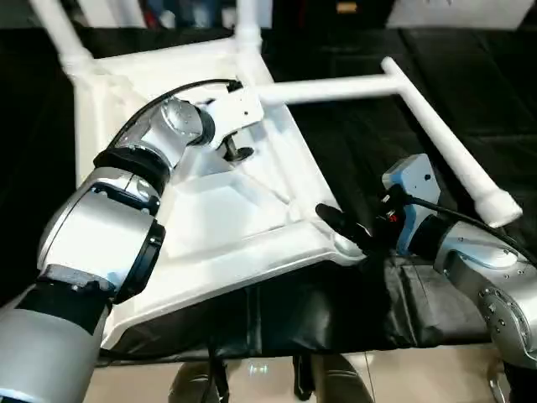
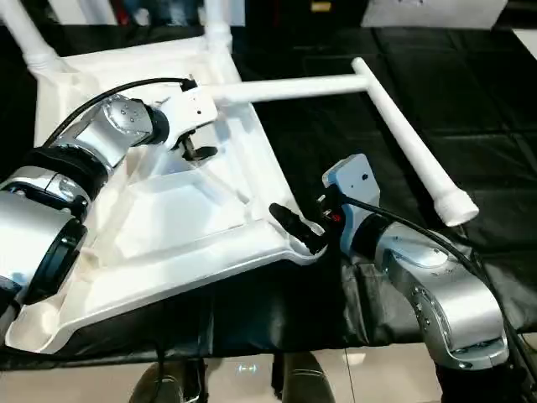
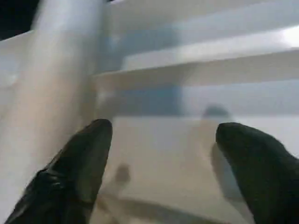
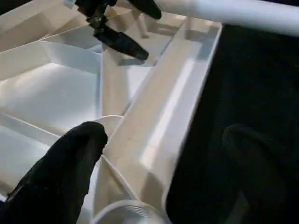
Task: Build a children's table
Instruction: Pick table leg
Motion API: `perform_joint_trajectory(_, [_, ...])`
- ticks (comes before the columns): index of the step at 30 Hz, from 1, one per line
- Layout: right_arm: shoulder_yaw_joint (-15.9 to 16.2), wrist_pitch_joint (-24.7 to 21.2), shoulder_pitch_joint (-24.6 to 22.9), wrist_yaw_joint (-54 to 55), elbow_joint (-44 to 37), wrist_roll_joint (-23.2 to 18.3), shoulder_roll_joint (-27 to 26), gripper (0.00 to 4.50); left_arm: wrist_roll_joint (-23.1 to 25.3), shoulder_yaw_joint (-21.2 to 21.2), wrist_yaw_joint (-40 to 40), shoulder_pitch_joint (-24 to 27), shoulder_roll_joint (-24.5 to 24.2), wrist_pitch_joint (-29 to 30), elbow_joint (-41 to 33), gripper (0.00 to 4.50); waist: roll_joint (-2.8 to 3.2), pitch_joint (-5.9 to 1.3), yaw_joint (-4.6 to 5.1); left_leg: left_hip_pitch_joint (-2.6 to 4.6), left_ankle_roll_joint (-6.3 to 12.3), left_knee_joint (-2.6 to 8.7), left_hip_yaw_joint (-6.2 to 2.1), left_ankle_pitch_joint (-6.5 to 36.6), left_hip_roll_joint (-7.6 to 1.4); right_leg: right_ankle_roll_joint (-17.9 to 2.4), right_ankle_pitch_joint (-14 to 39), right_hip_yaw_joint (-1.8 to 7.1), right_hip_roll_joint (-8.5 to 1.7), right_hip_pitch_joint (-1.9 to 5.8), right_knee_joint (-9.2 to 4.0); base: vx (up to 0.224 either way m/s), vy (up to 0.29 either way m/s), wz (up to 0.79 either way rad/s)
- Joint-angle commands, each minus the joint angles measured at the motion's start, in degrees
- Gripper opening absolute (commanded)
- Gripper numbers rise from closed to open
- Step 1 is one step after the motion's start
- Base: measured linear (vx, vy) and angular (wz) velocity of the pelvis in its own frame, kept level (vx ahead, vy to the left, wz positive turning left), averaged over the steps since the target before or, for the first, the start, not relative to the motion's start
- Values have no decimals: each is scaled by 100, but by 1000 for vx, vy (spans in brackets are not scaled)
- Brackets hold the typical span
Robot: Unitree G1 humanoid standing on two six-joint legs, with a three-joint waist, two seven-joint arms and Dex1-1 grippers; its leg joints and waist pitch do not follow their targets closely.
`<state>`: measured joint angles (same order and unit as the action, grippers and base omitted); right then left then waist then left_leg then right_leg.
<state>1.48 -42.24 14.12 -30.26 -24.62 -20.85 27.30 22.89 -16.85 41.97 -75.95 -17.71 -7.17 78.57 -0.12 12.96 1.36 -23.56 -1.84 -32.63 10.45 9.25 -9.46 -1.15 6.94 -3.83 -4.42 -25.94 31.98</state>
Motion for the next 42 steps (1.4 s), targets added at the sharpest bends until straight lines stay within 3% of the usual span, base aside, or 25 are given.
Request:
perform_joint_trajectory(1, [-82, -17, -1, 17, -89, -26, 49, 450, -27, 45, 360, -141, -97, 14, 17, 397, -32, -486, -14, 154, 720, 329, -129, 616, -287, -1473, 768, 302, -435, 447, -279, 0, 0, 0])
perform_joint_trajectory(5, [-104, -19, -34, 42, -117, -29, 43, 450, -284, 237, 1135, -346, -187, 12, -52, 397, -23, -470, -31, 169, 810, 330, -109, 471, -292, -1634, 444, 309, -442, 464, -242, 0, 0, 0])
perform_joint_trajectory(6, [-104, -14, -44, 49, -116, -31, 30, 450, -443, 348, 1522, -390, -212, 27, -87, 397, 8, -468, -49, 182, 794, 337, -112, 447, -299, -1680, 427, 309, -451, 467, -238, 0, 0, 0])
perform_joint_trajectory(7, [-102, -8, -54, 56, -119, -31, 20, 450, -583, 459, 1766, -403, -220, 52, -112, 397, -10, -464, -45, 185, 778, 339, -104, 466, -310, -1719, 380, 316, -450, 467, -234, 0, 0, 0])
perform_joint_trajectory(8, [-101, 0, -57, 63, -114, -33, 6, 450, -726, 577, 1998, -406, -219, 109, -129, 411, -30, -463, -48, 192, 751, 347, -99, 481, -315, -1750, 374, 320, -458, 475, -221, 0, 0, 0])
perform_joint_trajectory(9, [-103, 13, -66, 79, -103, -36, -19, 450, -886, 709, 2272, -399, -219, 117, -161, 429, 7, -458, -66, 185, 736, 348, -109, 500, -321, -1773, 395, 318, -469, 480, -210, 0, 0, 0])
perform_joint_trajectory(10, [-104, 26, -69, 94, -90, -40, -46, 450, -1080, 873, 2456, -384, -211, 121, -205, 430, -21, -469, -68, 197, 711, 349, -94, 555, -319, -1779, 463, 322, -467, 475, -228, 0, 0, 0])
perform_joint_trajectory(12, [-88, 62, -58, 148, -30, -42, -140, 450, -1637, 1348, 2740, -321, -158, 152, -368, 430, 1, -468, -84, 196, 661, 352, -90, 591, -314, -1833, 472, 325, -471, 479, -219, 0, 0, 0])
perform_joint_trajectory(18, [-14, 171, -56, 285, 29, 4, -341, 450, -2494, 2057, 2665, 43, -11, 291, -831, 440, 18, -507, -147, 192, 593, 347, -77, 681, -322, -1897, 499, 332, -462, 497, -194, 0, 0, 0])
perform_joint_trajectory(20, [4, 209, -87, 371, 21, 23, -434, 450, -2719, 2218, 2556, 380, 59, 362, -1254, 440, 60, -532, -168, 202, 604, 345, -76, 632, -338, -1937, 400, 335, -459, 503, -183, 0, 0, 0])
perform_joint_trajectory(21, [28, 261, -149, 435, -5, 60, -491, 450, -2794, 2230, 2332, 856, 126, 305, -1884, 440, 89, -576, -195, 187, 640, 329, -70, 539, -340, -2033, 162, 336, -448, 518, -141, 0, 0, 0])
perform_joint_trajectory(23, [23, 283, -193, 463, -27, 84, -511, 450, -2824, 2269, 2081, 1142, 193, 294, -2313, 440, 95, -602, -211, 189, 699, 313, -55, 502, -326, -2049, 82, 339, -433, 523, -136, 0, 0, 0])
perform_joint_trajectory(24, [15, 296, -242, 505, -50, 98, -551, 450, -2882, 2320, 1854, 1446, 263, 423, -2765, 440, 137, -614, -228, 180, 773, 318, -64, 418, -382, -2136, -130, 347, -447, 542, -105, 0, 0, 0])
perform_joint_trajectory(25, [-2, 314, -306, 550, -83, 108, -591, 450, -2881, 2328, 1603, 1892, 338, 568, -3452, 424, 129, -616, -236, 181, 797, 302, -52, 418, -349, -2113, -106, 336, -429, 518, -123, 0, 0, 0])
perform_joint_trajectory(26, [-1, 335, -362, 603, -110, 130, -635, 450, -2865, 2304, 1447, 2337, 383, 762, -4135, 414, 180, -662, -266, 191, 840, 302, -73, 373, -412, -2156, -152, 331, -450, 545, -82, 0, 0, 0])
perform_joint_trajectory(27, [-23, 354, -431, 669, -147, 142, -681, 450, -2858, 2277, 1260, 2835, 465, 1041, -4907, 405, 176, -655, -267, 182, 870, 294, -62, 376, -390, -2136, -113, 328, -429, 521, -106, 0, 0, 0])
perform_joint_trajectory(28, [-30, 369, -482, 736, -170, 156, -731, 450, -2810, 2261, 1095, 3190, 522, 1174, -5426, 405, 201, -674, -281, 188, 834, 303, -79, 413, -437, -2157, -48, 330, -454, 546, -81, 0, 0, 0])
perform_joint_trajectory(29, [-44, 386, -537, 795, -197, 165, -776, 450, -2843, 2284, 947, 3521, 629, 1340, -5917, 405, 182, -647, -279, 203, 811, 298, -43, 597, -392, -2055, 299, 319, -411, 494, -154, 0, 0, 0])
perform_joint_trajectory(30, [-87, 420, -663, 914, -262, 182, -863, 450, -2867, 2358, 563, 4123, 895, 1553, -6832, 395, 202, -647, -296, 207, 773, 302, -57, 692, -398, -2020, 492, 319, -426, 499, -169, 0, 0, 0])
perform_joint_trajectory(31, [-116, 427, -719, 977, -287, 186, -910, 450, -2876, 2351, 451, 4375, 969, 1731, -7225, 368, 179, -631, -311, 184, 672, 319, -66, 834, -460, -1985, 696, 333, -466, 514, -195, 0, 0, 0])
perform_joint_trajectory(32, [-120, 428, -730, 993, -292, 188, -922, 450, -2877, 2347, 431, 4426, 978, 1770, -7302, 364, 162, -621, -319, 214, 622, 320, -40, 986, -393, -1806, 1081, 306, -389, 463, -251, 0, 0, 0])
perform_joint_trajectory(33, [-141, 447, -798, 1078, -326, 201, -987, 450, -2869, 2358, 225, 4694, 1066, 1877, -7706, 361, 186, -620, -339, 252, 545, 321, -36, 1107, -398, -1675, 1342, 310, -384, 423, -273, 0, 0, 0])
perform_joint_trajectory(36, [-146, 450, -882, 1182, -379, 208, -1079, 450, -2850, 2336, -80, 5016, 1138, 2033, -8195, 334, 160, -587, -343, 246, 366, 347, -54, 1340, -371, -1351, 1904, 289, -369, 409, -320, 0, 0, 0])
perform_joint_trajectory(38, [-147, 379, -996, 1342, -482, 205, -1214, 450, -2574, 2316, -482, 5393, 1219, 2173, -8628, 325, 142, -584, -321, 208, 281, 361, -79, 1398, -365, -1100, 2183, 284, -376, 413, -351, 0, 0, 0])
perform_joint_trajectory(42, [-119, 169, -1141, 1564, -638, 160, -1375, 450, -2279, 2333, -1087, 5962, 1390, 2600, -9374, 291, 156, -620, -284, 190, 326, 338, -78, 1256, -330, -955, 2111, 283, -349, 401, -349, 0, 0, 0])
